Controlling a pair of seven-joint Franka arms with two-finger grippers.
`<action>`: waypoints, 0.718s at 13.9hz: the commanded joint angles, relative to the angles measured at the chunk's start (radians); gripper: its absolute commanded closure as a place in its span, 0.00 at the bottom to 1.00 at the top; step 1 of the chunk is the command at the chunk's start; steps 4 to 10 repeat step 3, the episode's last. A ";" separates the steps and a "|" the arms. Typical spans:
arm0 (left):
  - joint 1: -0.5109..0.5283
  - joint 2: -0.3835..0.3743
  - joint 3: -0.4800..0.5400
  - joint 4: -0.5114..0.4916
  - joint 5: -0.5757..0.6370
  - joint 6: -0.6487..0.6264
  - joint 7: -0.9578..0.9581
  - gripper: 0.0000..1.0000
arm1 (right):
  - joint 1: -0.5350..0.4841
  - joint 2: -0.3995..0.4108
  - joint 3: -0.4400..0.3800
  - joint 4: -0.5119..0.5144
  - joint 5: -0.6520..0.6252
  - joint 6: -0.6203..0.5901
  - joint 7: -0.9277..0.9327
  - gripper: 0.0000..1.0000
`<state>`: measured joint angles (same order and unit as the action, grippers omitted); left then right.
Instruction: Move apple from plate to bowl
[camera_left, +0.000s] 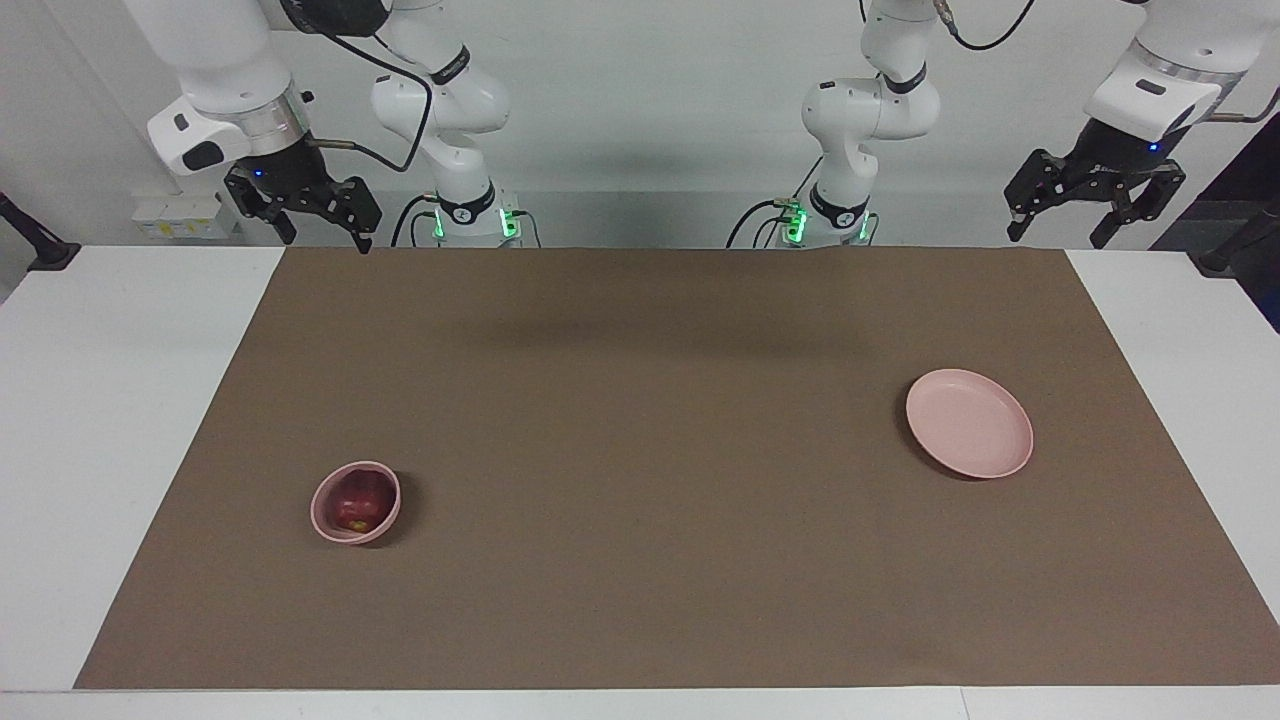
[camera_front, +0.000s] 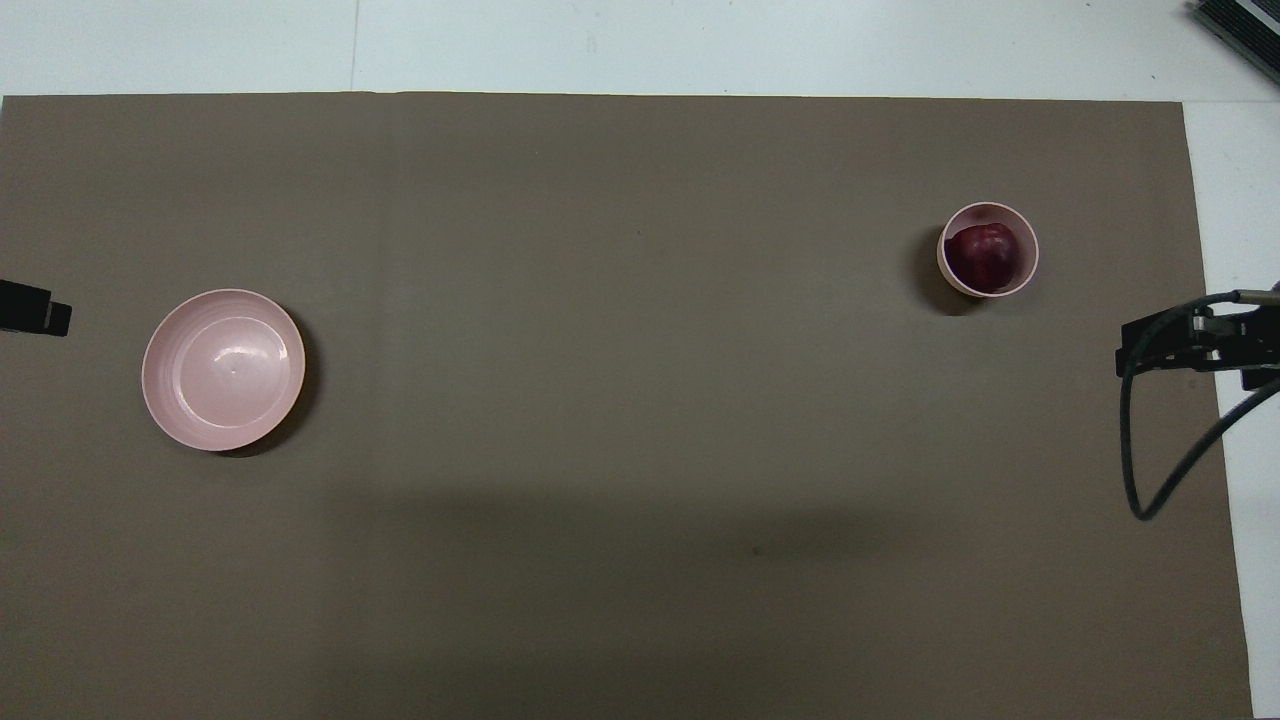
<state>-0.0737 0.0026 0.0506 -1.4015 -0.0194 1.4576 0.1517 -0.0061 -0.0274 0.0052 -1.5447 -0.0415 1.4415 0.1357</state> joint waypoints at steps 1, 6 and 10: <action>0.008 -0.004 -0.006 0.007 0.007 -0.011 0.006 0.00 | -0.014 0.009 0.004 0.015 0.029 0.008 -0.022 0.00; 0.008 -0.004 -0.005 0.007 0.007 -0.009 0.006 0.00 | -0.012 0.009 0.004 0.015 0.028 0.008 -0.021 0.00; 0.008 -0.004 -0.005 0.007 0.007 -0.009 0.006 0.00 | -0.012 0.009 0.004 0.015 0.028 0.008 -0.021 0.00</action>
